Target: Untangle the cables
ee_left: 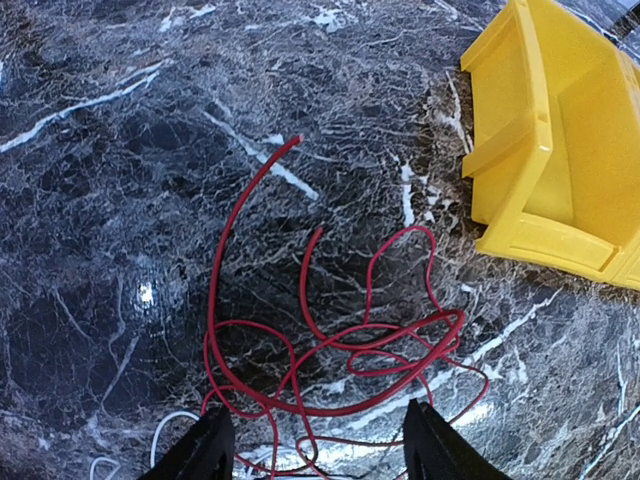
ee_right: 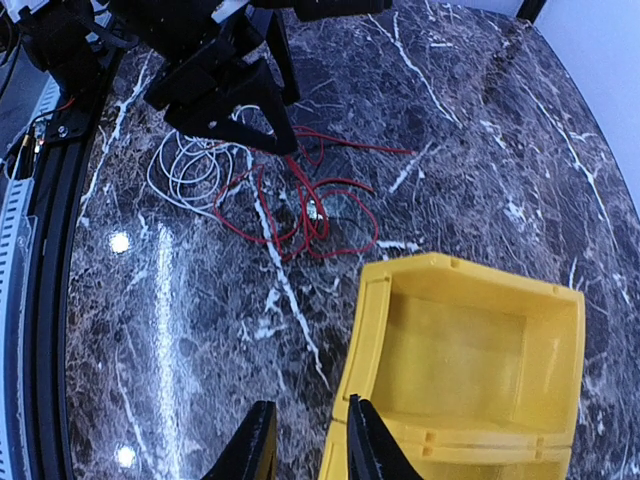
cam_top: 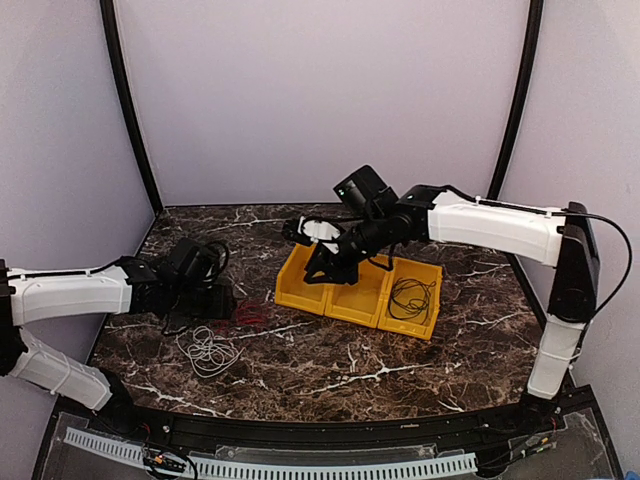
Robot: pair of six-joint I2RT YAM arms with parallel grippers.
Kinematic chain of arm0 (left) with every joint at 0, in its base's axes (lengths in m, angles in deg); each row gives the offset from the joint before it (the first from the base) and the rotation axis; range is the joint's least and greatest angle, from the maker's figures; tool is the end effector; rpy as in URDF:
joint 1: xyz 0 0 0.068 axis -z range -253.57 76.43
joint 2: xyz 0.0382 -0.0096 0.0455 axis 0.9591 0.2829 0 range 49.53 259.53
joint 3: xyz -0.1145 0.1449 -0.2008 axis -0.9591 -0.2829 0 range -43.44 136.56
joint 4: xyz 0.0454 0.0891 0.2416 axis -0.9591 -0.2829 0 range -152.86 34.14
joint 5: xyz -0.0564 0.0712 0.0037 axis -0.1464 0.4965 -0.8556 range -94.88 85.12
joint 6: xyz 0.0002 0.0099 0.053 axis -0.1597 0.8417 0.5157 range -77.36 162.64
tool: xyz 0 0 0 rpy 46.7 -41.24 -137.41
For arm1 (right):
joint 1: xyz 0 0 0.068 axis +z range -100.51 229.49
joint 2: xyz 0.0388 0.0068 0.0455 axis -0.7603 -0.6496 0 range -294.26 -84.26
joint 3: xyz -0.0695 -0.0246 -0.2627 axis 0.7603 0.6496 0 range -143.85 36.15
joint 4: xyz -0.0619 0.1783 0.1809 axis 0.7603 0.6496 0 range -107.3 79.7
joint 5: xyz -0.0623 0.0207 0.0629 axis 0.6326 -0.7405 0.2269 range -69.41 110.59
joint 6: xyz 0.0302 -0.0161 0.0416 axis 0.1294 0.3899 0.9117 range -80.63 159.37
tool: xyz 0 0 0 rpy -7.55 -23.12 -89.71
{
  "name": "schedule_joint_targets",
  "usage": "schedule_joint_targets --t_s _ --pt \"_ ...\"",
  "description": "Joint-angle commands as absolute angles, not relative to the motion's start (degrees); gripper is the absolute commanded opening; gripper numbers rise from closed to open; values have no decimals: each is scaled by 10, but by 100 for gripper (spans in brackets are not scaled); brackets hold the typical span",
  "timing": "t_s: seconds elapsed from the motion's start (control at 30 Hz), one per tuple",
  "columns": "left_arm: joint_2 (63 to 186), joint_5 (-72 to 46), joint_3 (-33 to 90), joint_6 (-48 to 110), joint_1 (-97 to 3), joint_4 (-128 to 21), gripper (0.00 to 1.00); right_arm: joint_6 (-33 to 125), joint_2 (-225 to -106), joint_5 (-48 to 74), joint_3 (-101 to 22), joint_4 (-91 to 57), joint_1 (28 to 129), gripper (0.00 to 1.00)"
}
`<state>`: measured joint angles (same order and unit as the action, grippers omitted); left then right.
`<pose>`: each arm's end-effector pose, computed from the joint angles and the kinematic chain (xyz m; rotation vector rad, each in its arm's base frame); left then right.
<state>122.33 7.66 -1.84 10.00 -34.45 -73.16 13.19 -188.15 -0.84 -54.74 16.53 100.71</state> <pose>0.2024 -0.1548 0.2086 0.0360 2.4152 -0.3211 0.2461 0.3269 0.2951 -1.6455 1.7656 0.6510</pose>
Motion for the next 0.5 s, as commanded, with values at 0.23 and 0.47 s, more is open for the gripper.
schedule_joint_targets --t_s 0.23,0.47 --pt "1198 7 -116 88 -348 -666 55 149 -2038 0 -653 103 1090 25" --pt "1132 -57 -165 78 -346 -618 16 139 -2061 27 -664 76 1119 25"
